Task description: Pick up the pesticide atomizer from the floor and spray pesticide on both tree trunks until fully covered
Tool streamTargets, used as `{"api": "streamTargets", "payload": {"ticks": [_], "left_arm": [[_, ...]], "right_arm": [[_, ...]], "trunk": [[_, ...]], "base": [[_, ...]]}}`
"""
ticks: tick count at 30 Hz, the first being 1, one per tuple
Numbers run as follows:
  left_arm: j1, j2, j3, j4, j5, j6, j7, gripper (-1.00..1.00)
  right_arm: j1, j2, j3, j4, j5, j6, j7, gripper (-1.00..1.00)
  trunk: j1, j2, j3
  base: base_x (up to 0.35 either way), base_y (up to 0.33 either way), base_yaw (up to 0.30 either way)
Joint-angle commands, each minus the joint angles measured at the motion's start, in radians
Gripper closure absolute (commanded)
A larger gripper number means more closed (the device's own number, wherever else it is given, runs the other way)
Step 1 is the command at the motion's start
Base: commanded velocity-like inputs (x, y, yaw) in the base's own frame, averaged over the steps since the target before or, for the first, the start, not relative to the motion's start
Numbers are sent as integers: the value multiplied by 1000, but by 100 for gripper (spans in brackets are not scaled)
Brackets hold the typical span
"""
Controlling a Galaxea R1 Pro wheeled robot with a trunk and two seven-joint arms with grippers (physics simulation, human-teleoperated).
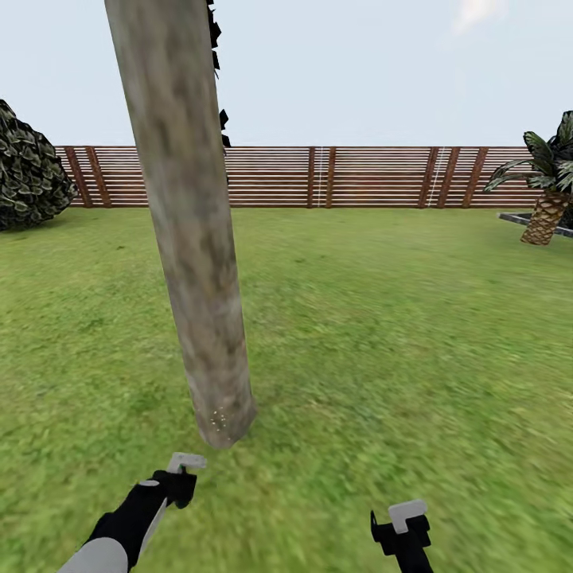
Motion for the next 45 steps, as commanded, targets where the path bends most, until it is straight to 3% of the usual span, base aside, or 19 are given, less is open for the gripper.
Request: {"api": "streamTargets", "payload": {"ticks": [1,4,5,8,10,12,13,15,17,21,26,28,30,32,33,36,38,42,45], "left_arm": [[-5,-55,7,-5,-15,5,-9,100],[-8,-117,3,-8,-15,7,-10,100],[-10,-118,3,-8,-14,7,-10,100],[-11,-76,5,-13,-13,8,-11,100],[-11,-10,11,-30,-11,33,-38,100],[-11,3,12,-38,-11,57,-65,100],[-11,1,9,-46,-11,67,-78,100],[-12,-57,4,-75,-14,77,-88,100],[-13,-88,3,-95,-14,80,-92,100],[-19,-74,10,-137,-13,83,-95,100],[-14,-18,9,-184,-12,153,-97,100],[-16,-30,4,-188,-13,169,-97,100],[-41,-86,-22,-190,-16,177,-97,100],[-96,-94,-38,-189,-13,203,-99,100],[-115,-85,-40,-190,-13,225,-105,100],[-162,29,-35,-191,-12,261,-209,100],[-167,42,-39,-191,-14,263,-235,100],[-188,-16,-42,-192,-18,265,-254,100],[-202,-21,-41,-192,-18,267,-258,100]], "right_arm": [[-1,-1,8,1,6,1,-10,-100],[-1,-1,8,1,6,1,-10,-100],[-1,-1,8,1,6,1,-10,-100],[-1,-1,8,1,6,1,-10,-100],[-1,-1,8,1,6,1,-10,-100],[-1,-1,8,1,6,1,-10,-100],[-1,-1,8,1,6,1,-10,-100],[-1,-1,8,1,6,1,-10,-100],[-1,-1,8,1,6,1,-10,-100],[-1,-1,8,1,6,1,-10,-100],[-1,-1,8,1,7,1,-10,-100],[-1,-2,8,1,7,1,-10,-100],[-1,-2,8,1,8,1,-10,-100],[-1,-2,8,1,8,1,-10,-100],[-1,-2,8,1,9,1,-10,-100],[-1,-2,8,1,9,1,-10,-100],[-1,-1,9,1,9,1,-10,-100],[-1,19,11,1,9,2,-6,-100],[-1,17,11,1,9,2,-7,-100]], "trunk": [[0,0,-1],[0,0,-1],[0,0,-1],[0,0,-1],[0,0,-1],[0,0,-1],[0,0,-1],[0,0,-1],[0,0,-1],[0,0,-1],[0,0,-1],[0,0,-1],[0,0,-1],[0,0,-1],[0,0,-1],[0,0,-1],[0,0,-1],[0,0,-1],[0,0,-1]], "base": [[0,0,0],[0,0,0],[0,0,0],[0,0,0],[0,0,0],[0,0,0],[0,0,0],[0,0,0],[0,0,0],[0,0,0],[-159,0,0],[-66,0,0],[-11,0,0],[-1,0,0],[0,0,0],[0,0,0],[0,0,0],[0,0,0],[0,0,0]]}}
